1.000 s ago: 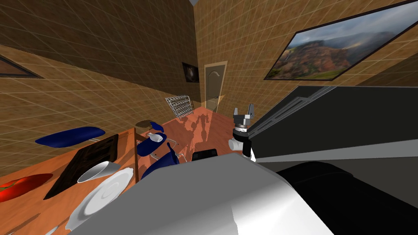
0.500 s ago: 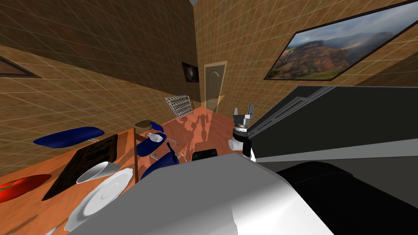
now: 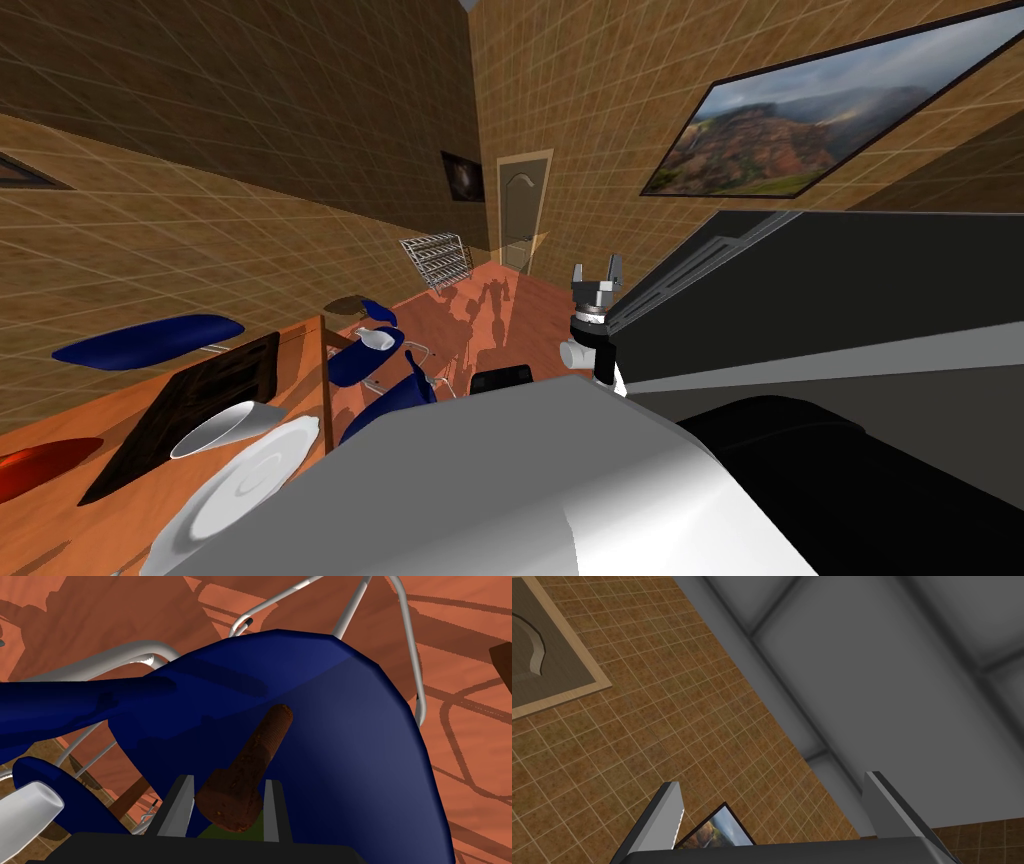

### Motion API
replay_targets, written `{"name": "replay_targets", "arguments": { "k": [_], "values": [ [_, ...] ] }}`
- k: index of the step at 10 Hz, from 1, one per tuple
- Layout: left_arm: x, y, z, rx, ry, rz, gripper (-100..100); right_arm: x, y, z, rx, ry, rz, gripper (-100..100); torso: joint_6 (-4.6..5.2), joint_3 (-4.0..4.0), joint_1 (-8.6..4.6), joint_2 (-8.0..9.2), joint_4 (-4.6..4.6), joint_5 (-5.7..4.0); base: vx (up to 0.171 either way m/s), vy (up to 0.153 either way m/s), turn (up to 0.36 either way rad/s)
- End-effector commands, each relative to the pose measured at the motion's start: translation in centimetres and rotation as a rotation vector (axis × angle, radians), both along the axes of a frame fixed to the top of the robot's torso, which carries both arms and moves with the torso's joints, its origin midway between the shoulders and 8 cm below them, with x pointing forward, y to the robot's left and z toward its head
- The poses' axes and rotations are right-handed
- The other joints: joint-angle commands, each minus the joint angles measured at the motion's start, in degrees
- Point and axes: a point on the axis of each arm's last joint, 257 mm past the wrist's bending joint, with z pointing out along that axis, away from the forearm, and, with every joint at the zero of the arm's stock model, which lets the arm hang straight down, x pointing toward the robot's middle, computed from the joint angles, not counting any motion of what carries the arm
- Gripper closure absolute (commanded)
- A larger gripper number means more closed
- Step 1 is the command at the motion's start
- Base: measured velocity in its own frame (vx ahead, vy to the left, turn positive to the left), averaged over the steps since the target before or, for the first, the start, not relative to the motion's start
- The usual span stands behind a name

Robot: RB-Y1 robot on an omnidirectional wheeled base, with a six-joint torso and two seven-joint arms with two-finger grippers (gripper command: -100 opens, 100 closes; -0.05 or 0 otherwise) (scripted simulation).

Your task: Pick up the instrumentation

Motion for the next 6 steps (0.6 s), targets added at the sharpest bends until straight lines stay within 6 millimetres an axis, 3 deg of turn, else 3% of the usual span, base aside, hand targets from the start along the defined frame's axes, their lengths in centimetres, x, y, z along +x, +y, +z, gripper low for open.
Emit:
{"name": "replay_targets", "arguments": {
  "k": [1,5,6],
  "values": [
    [-0.21,0.23,0.37,-0.001,0.001,0.006,100,0.00,0.00,0.00,0.000,0.000,0.000,0,0.00,0.00,0.00,0.00,0.00,0.00,-0.009,-0.019,-0.036],
    [-0.51,0.48,0.96,-0.002,0.000,0.012,100,0.00,0.00,0.00,0.000,0.000,0.000,0,0.01,0.00,0.01,0.00,0.00,0.00,-0.010,-0.016,-0.026],
    [-0.54,0.49,0.97,-0.002,0.001,0.013,0,0.00,0.00,0.00,0.000,0.000,0.000,0,0.00,-0.01,0.05,-0.02,0.00,0.02,0.000,0.000,0.000]
  ]
}}
